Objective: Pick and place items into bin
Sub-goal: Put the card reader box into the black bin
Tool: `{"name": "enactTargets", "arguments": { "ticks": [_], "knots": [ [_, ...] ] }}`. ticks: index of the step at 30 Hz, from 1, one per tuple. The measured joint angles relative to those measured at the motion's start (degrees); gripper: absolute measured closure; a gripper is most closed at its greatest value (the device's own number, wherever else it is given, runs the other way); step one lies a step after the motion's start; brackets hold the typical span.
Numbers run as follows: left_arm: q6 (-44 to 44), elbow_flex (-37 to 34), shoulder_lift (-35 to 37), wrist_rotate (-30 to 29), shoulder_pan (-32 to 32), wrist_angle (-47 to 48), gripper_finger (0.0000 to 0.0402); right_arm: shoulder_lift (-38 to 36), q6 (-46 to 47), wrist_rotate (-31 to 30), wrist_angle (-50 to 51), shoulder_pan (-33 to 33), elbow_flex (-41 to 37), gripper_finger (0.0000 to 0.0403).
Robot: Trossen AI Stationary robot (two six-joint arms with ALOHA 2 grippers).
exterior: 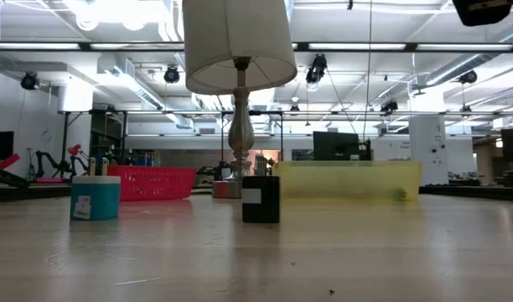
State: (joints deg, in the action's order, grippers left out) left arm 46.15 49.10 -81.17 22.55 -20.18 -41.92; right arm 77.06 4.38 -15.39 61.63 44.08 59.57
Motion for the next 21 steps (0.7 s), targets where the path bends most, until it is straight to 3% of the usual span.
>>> {"name": "enactTargets", "arguments": {
  "ticks": [9,13,21],
  "knots": [
    [0.0,0.0,0.0,0.0,0.1,0.6,0.0275,8.6,-4.7,-0.8,2.2,2.2,2.9,0.0373],
    [0.0,0.0,0.0,0.0,0.1,0.6,0.0275,11.6,-2.1,-5.7,5.5,2.6,4.0,0.0370],
    [0.0,0.0,0.0,0.0,0.1,0.8,0.0275,15.1,3.0,-4.8,5.9,2.6,4.6,0.0366]
  ]
}}
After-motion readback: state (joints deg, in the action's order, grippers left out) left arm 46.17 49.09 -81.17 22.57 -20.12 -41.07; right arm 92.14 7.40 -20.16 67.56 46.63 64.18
